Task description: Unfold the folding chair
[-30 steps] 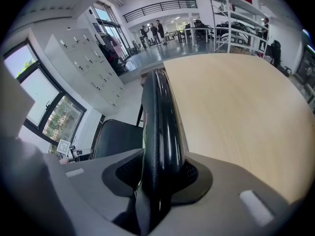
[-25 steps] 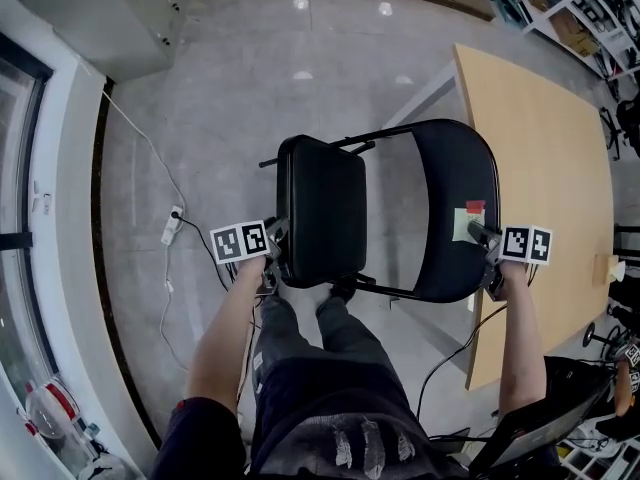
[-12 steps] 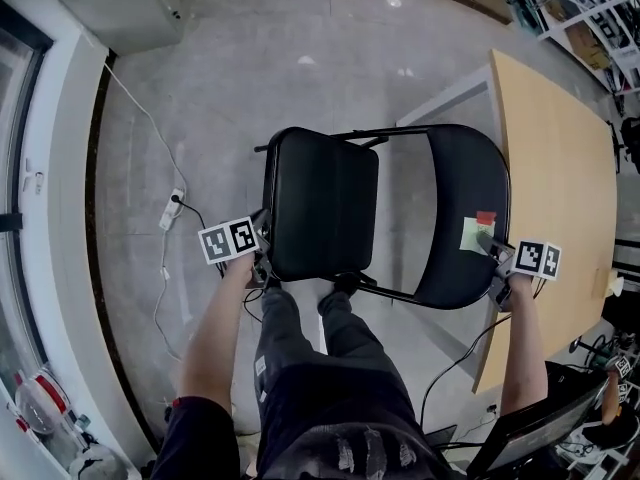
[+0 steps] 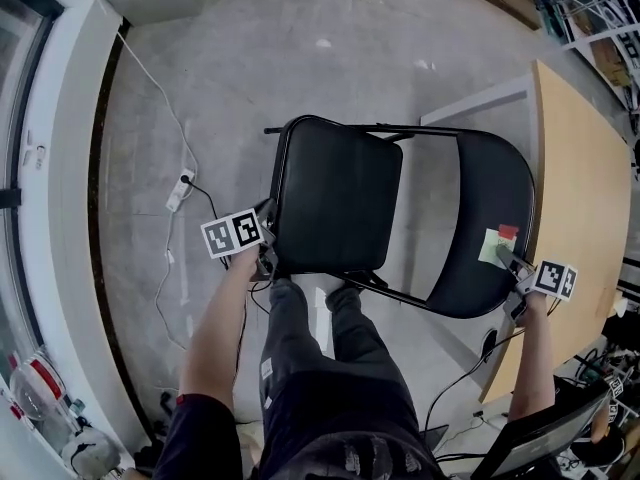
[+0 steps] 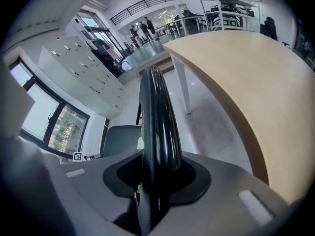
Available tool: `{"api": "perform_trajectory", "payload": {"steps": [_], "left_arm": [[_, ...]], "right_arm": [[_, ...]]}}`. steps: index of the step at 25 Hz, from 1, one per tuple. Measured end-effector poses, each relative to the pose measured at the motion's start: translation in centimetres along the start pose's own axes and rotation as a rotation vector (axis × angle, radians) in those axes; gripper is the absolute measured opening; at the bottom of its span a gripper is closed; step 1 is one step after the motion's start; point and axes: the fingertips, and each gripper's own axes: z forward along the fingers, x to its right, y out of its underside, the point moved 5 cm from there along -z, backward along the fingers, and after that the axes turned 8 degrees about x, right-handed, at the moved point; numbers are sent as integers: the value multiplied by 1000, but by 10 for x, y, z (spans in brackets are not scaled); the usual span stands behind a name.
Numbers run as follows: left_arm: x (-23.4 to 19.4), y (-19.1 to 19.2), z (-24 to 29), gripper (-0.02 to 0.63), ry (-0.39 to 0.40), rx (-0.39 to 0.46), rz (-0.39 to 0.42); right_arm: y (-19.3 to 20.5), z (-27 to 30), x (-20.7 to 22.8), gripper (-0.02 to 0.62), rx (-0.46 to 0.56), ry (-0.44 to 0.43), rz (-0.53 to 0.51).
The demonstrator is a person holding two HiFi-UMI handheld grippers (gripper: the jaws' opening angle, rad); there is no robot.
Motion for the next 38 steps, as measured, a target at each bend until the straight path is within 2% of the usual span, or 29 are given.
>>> {"api": "perform_trajectory", "payload": {"steps": [11, 16, 19, 23, 26, 28, 31, 38], "left_arm": [[-54, -6, 9, -5, -43, 46, -33], [-64, 0, 8, -2, -9, 78, -69], [-70, 0, 8, -2, -21, 104, -85], [-71, 0, 10, -2, -26, 109, -84], [-74, -2, 12, -2, -35, 119, -83], [-81, -3, 13, -3, -51, 122, -81], [-93, -5, 13, -5, -81, 116, -70], [-127, -12, 10, -3, -112, 125, -79]], "right_arm": [[14, 25, 0, 124, -15, -20, 15], [13, 26, -10, 121, -18, -56, 22], [10, 23, -10, 114, -43, 11, 1], [9, 19, -12, 104, -55, 16, -8], [10, 24, -27, 100, -48, -70, 13], [11, 27, -35, 91, -56, -82, 17], [15, 39, -58, 77, -60, -188, 48], [26, 49, -98, 54, -83, -207, 29]]}}
